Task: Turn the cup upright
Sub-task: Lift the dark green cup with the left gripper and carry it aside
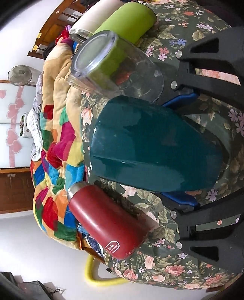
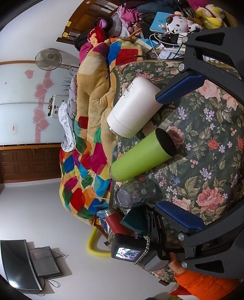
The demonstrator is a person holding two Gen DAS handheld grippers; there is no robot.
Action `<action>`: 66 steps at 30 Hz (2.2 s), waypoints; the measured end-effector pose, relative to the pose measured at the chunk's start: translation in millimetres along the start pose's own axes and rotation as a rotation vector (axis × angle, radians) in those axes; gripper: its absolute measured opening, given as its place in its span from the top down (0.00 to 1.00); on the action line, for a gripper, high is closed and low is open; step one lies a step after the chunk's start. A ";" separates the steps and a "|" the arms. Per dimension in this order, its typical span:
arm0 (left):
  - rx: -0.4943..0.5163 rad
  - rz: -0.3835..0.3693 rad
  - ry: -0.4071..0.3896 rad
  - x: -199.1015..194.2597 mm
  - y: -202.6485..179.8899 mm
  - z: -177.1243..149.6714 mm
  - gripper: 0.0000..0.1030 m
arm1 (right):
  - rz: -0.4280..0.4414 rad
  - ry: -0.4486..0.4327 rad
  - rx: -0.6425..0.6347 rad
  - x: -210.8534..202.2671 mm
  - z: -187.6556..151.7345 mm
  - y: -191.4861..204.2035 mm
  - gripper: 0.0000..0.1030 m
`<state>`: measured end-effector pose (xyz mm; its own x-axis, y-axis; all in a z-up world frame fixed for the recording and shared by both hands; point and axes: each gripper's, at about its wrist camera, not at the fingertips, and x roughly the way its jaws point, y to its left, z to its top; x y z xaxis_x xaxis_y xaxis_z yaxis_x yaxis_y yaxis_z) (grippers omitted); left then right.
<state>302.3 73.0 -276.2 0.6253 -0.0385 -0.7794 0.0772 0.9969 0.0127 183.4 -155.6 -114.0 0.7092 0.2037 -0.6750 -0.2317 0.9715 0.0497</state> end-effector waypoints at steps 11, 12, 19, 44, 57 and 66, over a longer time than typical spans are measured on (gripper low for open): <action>-0.019 0.004 -0.029 -29.3 -2.7 -10.0 0.34 | -0.004 -0.017 0.000 -9.9 -0.5 0.9 0.00; -0.018 0.001 -0.034 -34.8 -3.6 -11.0 0.34 | -0.004 -0.018 0.000 -11.3 -0.8 0.3 0.00; -0.010 -0.018 -0.098 -83.8 -12.4 -17.0 0.34 | -0.010 -0.036 0.002 -23.6 -4.6 1.3 0.00; 0.151 -0.158 -0.108 -122.6 -129.0 -37.2 0.34 | -0.053 -0.078 0.056 -62.2 -26.3 -33.0 0.00; 0.190 -0.179 -0.020 -68.4 -167.7 -57.0 0.34 | -0.077 0.008 0.074 -44.3 -43.3 -51.6 0.00; 0.199 -0.177 0.019 -57.7 -169.3 -63.1 0.34 | -0.070 0.045 0.064 -32.5 -46.7 -48.6 0.00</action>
<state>204.1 -89.3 -272.9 0.5739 -0.2074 -0.7922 0.3364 0.9417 -0.0028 140.6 -215.1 -128.9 0.6912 0.1304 -0.7108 -0.1382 0.9893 0.0471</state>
